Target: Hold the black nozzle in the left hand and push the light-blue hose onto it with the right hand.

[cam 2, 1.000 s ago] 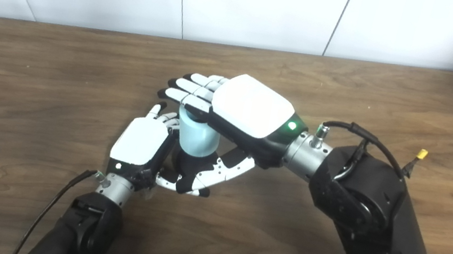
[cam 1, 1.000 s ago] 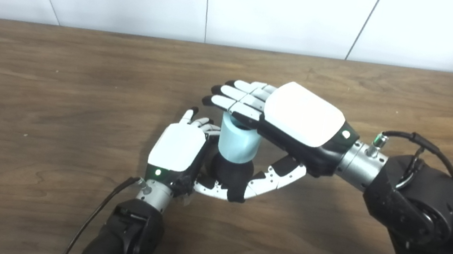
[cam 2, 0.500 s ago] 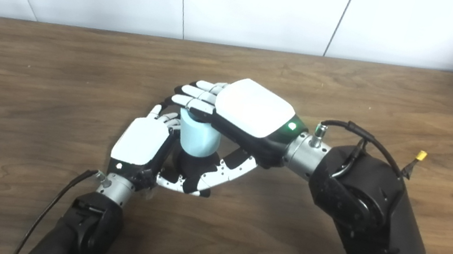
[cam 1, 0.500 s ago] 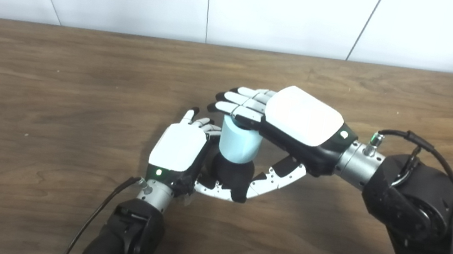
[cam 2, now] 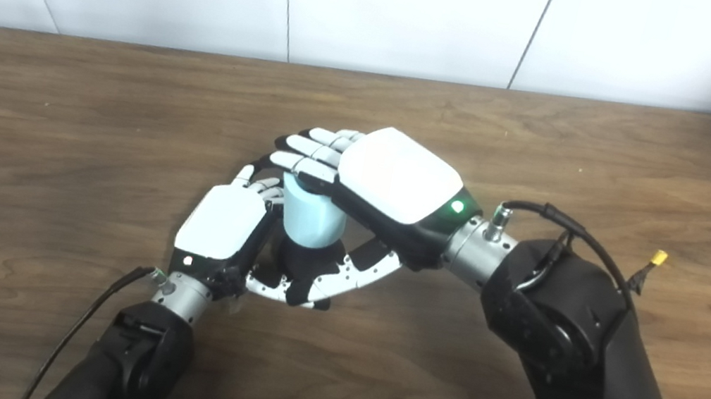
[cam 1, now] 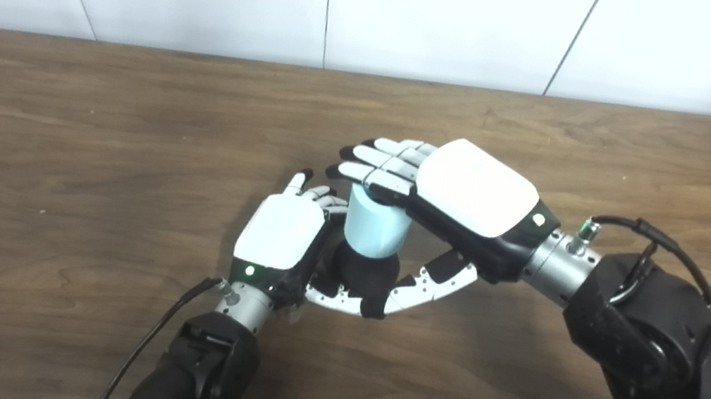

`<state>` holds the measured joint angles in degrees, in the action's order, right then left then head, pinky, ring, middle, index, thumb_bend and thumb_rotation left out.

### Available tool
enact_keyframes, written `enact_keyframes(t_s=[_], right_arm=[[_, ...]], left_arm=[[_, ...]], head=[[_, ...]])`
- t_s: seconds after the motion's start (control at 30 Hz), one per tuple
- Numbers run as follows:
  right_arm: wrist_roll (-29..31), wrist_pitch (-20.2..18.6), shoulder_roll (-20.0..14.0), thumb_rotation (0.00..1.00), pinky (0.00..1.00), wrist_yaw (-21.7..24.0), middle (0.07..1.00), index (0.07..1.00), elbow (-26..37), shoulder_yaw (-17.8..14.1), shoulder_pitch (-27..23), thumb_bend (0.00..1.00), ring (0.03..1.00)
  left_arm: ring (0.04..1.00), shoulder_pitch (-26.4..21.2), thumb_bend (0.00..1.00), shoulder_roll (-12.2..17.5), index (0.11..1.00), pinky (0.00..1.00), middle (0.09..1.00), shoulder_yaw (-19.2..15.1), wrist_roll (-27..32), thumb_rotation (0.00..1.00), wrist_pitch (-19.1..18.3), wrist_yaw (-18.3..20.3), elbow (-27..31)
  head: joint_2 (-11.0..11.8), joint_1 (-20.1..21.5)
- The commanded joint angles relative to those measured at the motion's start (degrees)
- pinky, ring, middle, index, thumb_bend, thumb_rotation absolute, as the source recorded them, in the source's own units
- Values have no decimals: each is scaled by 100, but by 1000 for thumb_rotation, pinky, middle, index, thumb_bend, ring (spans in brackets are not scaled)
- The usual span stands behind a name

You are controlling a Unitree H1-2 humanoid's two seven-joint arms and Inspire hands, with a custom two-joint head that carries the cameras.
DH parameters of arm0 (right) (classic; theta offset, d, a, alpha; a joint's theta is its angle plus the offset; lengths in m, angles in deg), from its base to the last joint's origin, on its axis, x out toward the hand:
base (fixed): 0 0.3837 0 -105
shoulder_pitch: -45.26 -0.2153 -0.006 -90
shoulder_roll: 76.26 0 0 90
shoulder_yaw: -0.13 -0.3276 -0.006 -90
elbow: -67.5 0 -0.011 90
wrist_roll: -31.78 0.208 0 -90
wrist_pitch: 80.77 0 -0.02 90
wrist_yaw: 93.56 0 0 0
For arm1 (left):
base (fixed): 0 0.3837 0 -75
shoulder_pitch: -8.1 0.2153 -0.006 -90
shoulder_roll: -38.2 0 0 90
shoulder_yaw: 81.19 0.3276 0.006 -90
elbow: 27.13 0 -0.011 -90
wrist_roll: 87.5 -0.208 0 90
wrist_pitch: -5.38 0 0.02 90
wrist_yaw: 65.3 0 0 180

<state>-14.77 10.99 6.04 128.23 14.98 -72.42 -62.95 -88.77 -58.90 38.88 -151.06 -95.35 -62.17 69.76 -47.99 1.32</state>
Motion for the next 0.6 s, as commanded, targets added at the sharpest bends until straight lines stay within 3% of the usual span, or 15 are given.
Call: enact_keyframes(t_s=[0.0,0.13,0.33,0.57], right_arm=[[-110,148,-148,792,897,185,918,872,-4,115,107,635,927],[-50,57,-145,815,910,351,935,885,21,257,158,626,941],[-103,57,-125,770,946,344,928,890,-14,346,199,630,944],[-80,-9,-176,800,915,394,904,895,-85,341,219,635,915]], left_arm=[[857,58,523,6,484,1000,753,69,-9,52,-38,328,-9],[856,69,524,-11,483,1000,749,66,-9,52,-36,292,-18],[856,63,524,-13,484,1000,754,73,-41,53,-65,339,14],[858,58,524,-4,484,1000,753,67,-4,54,-39,357,24]], head=[[-2,7],[-10,-17],[-31,-9],[-47,-11]])
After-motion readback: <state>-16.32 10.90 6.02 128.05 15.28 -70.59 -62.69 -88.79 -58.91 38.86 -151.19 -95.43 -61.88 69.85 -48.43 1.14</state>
